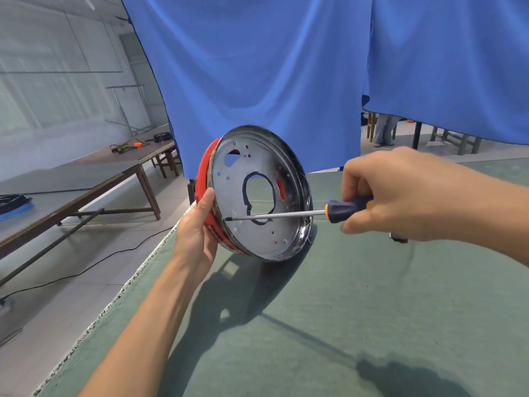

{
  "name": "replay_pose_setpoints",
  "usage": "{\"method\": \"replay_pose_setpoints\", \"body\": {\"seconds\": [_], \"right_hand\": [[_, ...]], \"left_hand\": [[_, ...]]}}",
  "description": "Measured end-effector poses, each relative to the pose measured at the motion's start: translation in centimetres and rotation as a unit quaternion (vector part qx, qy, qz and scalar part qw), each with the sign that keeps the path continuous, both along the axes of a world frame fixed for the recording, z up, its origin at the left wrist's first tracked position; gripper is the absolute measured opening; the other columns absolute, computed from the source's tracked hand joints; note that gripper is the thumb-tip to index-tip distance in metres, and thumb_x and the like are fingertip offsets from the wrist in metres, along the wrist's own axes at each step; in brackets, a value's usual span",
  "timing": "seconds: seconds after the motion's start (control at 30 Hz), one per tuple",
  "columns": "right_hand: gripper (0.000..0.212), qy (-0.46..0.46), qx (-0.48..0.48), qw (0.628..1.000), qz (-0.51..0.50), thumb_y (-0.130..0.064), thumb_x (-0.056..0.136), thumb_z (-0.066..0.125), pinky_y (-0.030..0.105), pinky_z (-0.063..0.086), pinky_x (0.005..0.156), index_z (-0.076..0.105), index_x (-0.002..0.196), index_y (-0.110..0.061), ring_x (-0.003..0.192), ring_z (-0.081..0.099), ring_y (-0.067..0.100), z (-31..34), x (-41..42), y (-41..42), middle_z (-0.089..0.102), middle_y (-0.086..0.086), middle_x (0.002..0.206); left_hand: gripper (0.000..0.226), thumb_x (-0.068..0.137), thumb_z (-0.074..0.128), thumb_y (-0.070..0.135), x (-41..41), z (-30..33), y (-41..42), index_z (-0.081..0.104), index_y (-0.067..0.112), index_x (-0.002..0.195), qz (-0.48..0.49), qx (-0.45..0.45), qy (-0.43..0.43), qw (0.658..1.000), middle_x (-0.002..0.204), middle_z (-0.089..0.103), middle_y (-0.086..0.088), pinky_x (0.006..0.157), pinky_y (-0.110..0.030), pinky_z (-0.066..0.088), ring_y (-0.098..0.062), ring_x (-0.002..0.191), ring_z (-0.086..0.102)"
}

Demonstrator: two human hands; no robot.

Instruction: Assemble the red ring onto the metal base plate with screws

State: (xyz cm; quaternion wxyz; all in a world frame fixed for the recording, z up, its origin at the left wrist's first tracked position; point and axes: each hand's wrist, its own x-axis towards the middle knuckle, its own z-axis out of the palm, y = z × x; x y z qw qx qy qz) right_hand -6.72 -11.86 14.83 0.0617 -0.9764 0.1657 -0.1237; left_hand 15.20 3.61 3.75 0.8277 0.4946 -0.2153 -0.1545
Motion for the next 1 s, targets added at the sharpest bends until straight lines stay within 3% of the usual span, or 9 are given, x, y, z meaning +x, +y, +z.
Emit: {"method": "replay_pose_setpoints", "body": {"seconds": [0.1,0.27,0.37,0.47,0.57,0.7,0.83,0.93,1.0], "right_hand": [[0.029,-0.054,-0.073,0.996,-0.011,-0.059,0.072,0.065,0.022,0.027,0.050,0.056,0.073,-0.032,0.065,0.054,0.012,0.3,-0.2,-0.3,0.058,-0.012,0.070],[0.040,-0.069,-0.110,0.991,0.000,-0.068,0.075,0.038,0.021,0.026,0.050,0.061,0.082,-0.036,0.067,0.057,0.017,-0.6,-0.3,0.1,0.059,-0.011,0.069],[0.029,-0.029,-0.074,0.996,0.030,-0.061,0.075,0.050,0.023,0.033,0.050,0.058,0.082,-0.034,0.068,0.057,0.012,-0.9,-0.2,0.3,0.061,-0.011,0.071],[0.018,-0.005,-0.104,0.994,0.033,-0.044,0.073,0.059,0.024,0.036,0.051,0.047,0.080,-0.033,0.069,0.056,0.011,-0.8,-0.2,0.2,0.059,-0.011,0.075],[0.011,-0.032,-0.150,0.987,0.038,-0.036,0.076,0.055,0.030,0.039,0.056,0.046,0.082,-0.033,0.076,0.058,0.019,-0.7,0.2,-0.5,0.057,-0.012,0.077],[0.016,-0.082,-0.222,0.971,0.040,-0.038,0.077,0.055,0.023,0.024,0.048,0.042,0.086,-0.037,0.073,0.058,0.019,-0.2,0.3,-1.3,0.058,-0.015,0.076],[0.030,-0.111,-0.241,0.963,0.039,-0.043,0.074,0.059,0.021,0.019,0.048,0.032,0.088,-0.042,0.062,0.054,0.021,0.6,0.1,-1.4,0.060,-0.013,0.077],[0.017,-0.109,-0.186,0.976,0.037,-0.047,0.069,0.061,0.019,0.018,0.050,0.050,0.082,-0.044,0.061,0.052,0.016,1.5,-0.4,-0.8,0.060,-0.020,0.073],[0.022,-0.111,-0.132,0.985,0.028,-0.059,0.064,0.051,0.019,0.022,0.050,0.059,0.079,-0.046,0.060,0.050,0.012,2.2,-0.8,-0.5,0.057,-0.019,0.066]], "left_hand": [[0.057,0.078,0.059,0.033,-0.1,0.0,0.1,0.056,0.007,0.128,-0.023,-0.012,0.028,0.999,0.120,0.067,-0.010,0.087,-0.036,0.056,-0.023,0.109,0.065],[0.044,0.092,0.045,0.044,0.0,-0.4,0.0,0.062,0.015,0.121,-0.032,-0.029,0.059,0.997,0.114,0.071,-0.005,0.073,-0.029,0.058,-0.017,0.104,0.068],[0.050,0.097,0.032,0.055,0.1,-0.4,-0.2,0.063,0.022,0.119,-0.002,-0.030,0.055,0.998,0.118,0.069,-0.001,0.078,-0.031,0.057,-0.016,0.107,0.066],[0.046,0.098,0.036,0.051,0.1,-0.4,-0.3,0.067,0.023,0.119,0.017,-0.028,0.049,0.998,0.119,0.068,-0.003,0.084,-0.035,0.056,-0.019,0.109,0.065],[0.041,0.099,0.038,0.043,0.3,-0.5,0.0,0.075,0.027,0.105,0.000,-0.047,0.051,0.998,0.109,0.073,-0.001,0.074,-0.032,0.058,-0.018,0.100,0.069],[0.044,0.101,0.034,0.036,0.7,-0.5,0.7,0.077,0.036,0.094,-0.055,-0.069,0.034,0.996,0.104,0.074,0.006,0.074,-0.031,0.058,-0.013,0.099,0.069],[0.040,0.090,0.048,0.038,0.5,-0.2,0.9,0.066,0.020,0.121,-0.072,-0.069,0.059,0.993,0.121,0.066,-0.006,0.082,-0.037,0.057,-0.024,0.112,0.063],[0.054,0.086,0.050,0.038,0.3,0.0,0.8,0.053,0.014,0.134,-0.080,-0.067,0.065,0.993,0.129,0.060,-0.010,0.088,-0.041,0.055,-0.028,0.118,0.058],[0.055,0.087,0.050,0.037,0.2,0.0,0.8,0.051,0.013,0.136,-0.082,-0.066,0.061,0.993,0.129,0.060,-0.010,0.089,-0.042,0.055,-0.029,0.118,0.058]]}}
